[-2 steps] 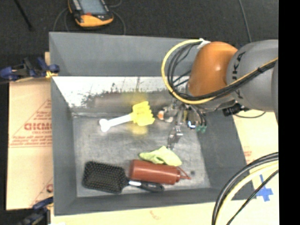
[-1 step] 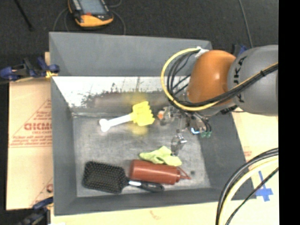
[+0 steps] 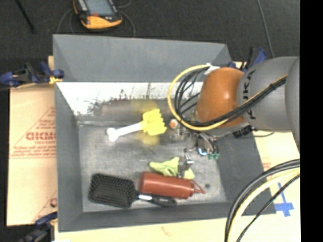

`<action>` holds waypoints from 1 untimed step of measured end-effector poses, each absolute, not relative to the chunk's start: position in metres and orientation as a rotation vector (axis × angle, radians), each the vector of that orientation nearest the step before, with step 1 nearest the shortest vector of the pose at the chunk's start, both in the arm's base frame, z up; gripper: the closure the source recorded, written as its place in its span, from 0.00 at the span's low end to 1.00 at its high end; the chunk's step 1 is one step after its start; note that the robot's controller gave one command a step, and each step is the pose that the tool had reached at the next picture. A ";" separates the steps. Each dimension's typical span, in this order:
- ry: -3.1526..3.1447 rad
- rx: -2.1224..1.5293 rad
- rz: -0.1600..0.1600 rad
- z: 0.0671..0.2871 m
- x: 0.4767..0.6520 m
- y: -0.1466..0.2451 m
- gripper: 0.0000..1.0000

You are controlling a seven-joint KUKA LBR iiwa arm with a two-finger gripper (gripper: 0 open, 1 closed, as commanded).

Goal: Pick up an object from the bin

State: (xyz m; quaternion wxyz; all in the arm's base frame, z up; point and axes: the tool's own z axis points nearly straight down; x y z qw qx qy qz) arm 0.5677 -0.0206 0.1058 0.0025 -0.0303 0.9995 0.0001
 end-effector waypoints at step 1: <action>3.134 0.053 -0.002 0.098 0.564 -0.015 0.00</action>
Offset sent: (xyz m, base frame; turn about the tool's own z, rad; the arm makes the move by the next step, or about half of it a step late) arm 0.0202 0.0521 -0.0358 -0.1889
